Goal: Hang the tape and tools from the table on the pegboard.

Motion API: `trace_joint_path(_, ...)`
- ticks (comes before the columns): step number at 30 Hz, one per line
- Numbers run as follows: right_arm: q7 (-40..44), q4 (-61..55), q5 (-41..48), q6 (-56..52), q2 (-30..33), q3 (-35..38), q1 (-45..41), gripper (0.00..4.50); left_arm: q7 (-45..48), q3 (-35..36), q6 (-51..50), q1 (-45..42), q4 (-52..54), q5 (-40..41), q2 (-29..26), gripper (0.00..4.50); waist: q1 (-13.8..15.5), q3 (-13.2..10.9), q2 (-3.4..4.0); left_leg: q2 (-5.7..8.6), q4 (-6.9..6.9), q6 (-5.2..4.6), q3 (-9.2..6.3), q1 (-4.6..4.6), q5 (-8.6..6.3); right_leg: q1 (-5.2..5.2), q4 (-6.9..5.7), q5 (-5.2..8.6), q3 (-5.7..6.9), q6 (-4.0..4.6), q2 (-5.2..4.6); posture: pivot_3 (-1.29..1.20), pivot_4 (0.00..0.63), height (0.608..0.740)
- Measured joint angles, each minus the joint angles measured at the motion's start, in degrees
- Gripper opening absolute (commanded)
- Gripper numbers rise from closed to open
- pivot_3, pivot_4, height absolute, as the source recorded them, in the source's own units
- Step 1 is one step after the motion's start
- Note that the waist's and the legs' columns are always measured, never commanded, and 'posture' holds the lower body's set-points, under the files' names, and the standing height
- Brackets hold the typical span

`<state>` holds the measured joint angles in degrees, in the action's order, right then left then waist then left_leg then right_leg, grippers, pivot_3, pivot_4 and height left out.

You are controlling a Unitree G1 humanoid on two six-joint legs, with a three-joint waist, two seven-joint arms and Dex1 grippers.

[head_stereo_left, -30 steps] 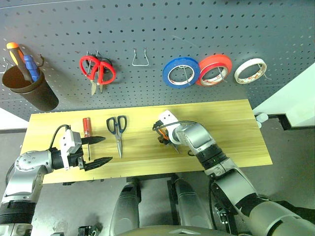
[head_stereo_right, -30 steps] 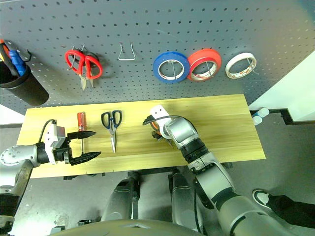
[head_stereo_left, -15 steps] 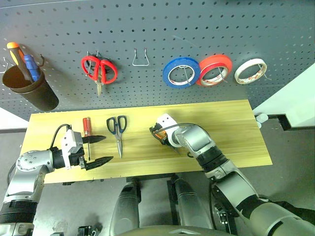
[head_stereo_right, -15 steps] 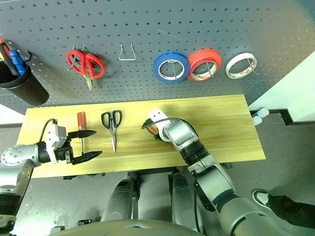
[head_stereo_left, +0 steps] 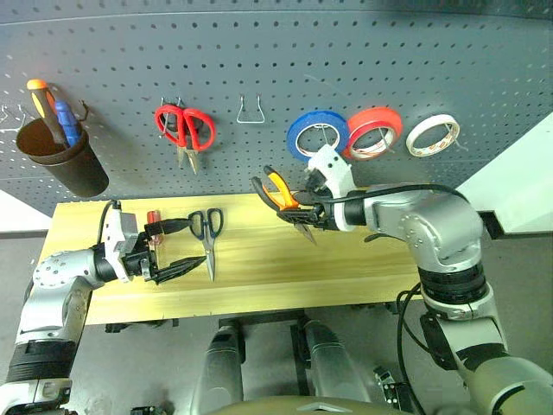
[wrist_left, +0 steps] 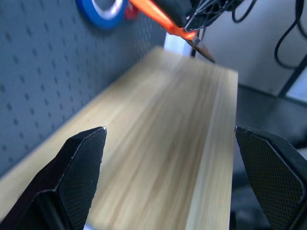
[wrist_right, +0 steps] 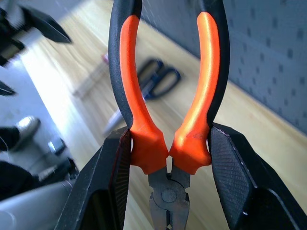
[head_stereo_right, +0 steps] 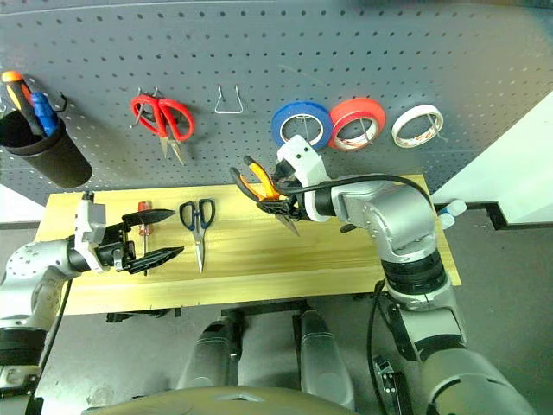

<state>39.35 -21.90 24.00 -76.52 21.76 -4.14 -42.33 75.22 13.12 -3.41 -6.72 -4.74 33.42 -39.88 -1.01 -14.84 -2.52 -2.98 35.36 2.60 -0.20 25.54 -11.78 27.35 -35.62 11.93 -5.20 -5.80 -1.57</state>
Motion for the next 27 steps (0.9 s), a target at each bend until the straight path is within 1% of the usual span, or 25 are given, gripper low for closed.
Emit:
trace_joint_path(3,-1.5,-1.3,1.1,0.2,0.1,1.8,-1.0,2.05,-1.8,3.1,-2.1,1.2,4.3,3.5,0.0,4.5,-0.1,0.9,-0.06,-0.02,0.01,0.08,0.02,-0.05,0.05,-0.21,0.41,-0.26,0.0,-0.01,0.0,0.11,0.076,0.74)
trace_joint_path(6,-3.3,-0.2,1.7,2.2,-1.2,4.0,-4.7,2.05,-4.5,6.9,-5.0,2.0,9.0,7.2,-0.1,4.5,-0.2,1.7,-0.05,-0.04,0.21,0.13,0.05,-0.06,0.08,-0.33,0.48,-0.43,-0.02,-0.08,-0.01,0.13,0.064,0.74)
trace_joint_path(9,-4.6,1.5,2.8,5.5,-4.1,6.7,-8.0,2.05,-7.7,9.6,-7.5,2.5,12.3,10.7,0.1,4.5,0.0,2.7,-0.06,-0.06,0.28,0.13,0.04,-0.14,0.08,-0.46,0.49,-0.46,0.0,-0.1,0.01,0.15,0.056,0.74)
trace_joint_path(12,-7.0,4.3,4.4,9.0,-8.6,9.4,-11.5,2.05,-11.4,12.1,-9.4,3.1,15.2,13.4,0.9,4.5,0.0,3.6,-0.01,-0.07,0.33,0.13,0.04,-0.24,0.08,-0.6,0.5,-0.47,0.01,-0.12,0.01,0.17,0.051,0.74)
trace_joint_path(16,-10.2,10.3,5.4,13.5,-12.7,11.4,-16.8,2.05,-14.6,13.4,-10.5,3.1,16.2,14.9,1.8,4.5,0.2,4.6,0.04,-0.07,0.45,0.13,0.03,-0.33,0.08,-0.72,0.45,-0.52,0.04,-0.09,0.02,0.18,0.043,0.74)
trace_joint_path(20,-13.1,18.3,3.8,20.9,-16.1,10.6,-21.6,2.05,-16.2,13.9,-10.7,1.9,16.0,14.8,1.9,4.5,0.3,5.3,0.04,-0.08,0.51,0.14,0.03,-0.48,0.08,-0.94,0.47,-0.5,0.07,0.03,0.02,0.19,0.038,0.74)
trace_joint_path(23,-15.0,24.3,1.1,26.8,-18.0,8.6,-22.8,2.05,-16.6,14.0,-9.4,0.9,14.6,14.0,1.9,4.5,0.4,6.3,0.06,-0.08,0.5,0.15,0.04,-0.57,0.08,-1.03,0.49,-0.49,0.07,0.03,0.02,0.2,0.038,0.74)
trace_joint_path(27,-18.5,31.9,-5.0,35.6,-20.0,4.2,-23.0,2.05,-16.6,13.9,-7.4,-0.9,11.6,12.0,2.5,4.5,0.3,6.5,0.05,-0.08,0.5,0.18,0.04,-0.7,0.1,-1.12,0.43,-0.53,0.07,0.11,0.03,0.19,0.048,0.74)
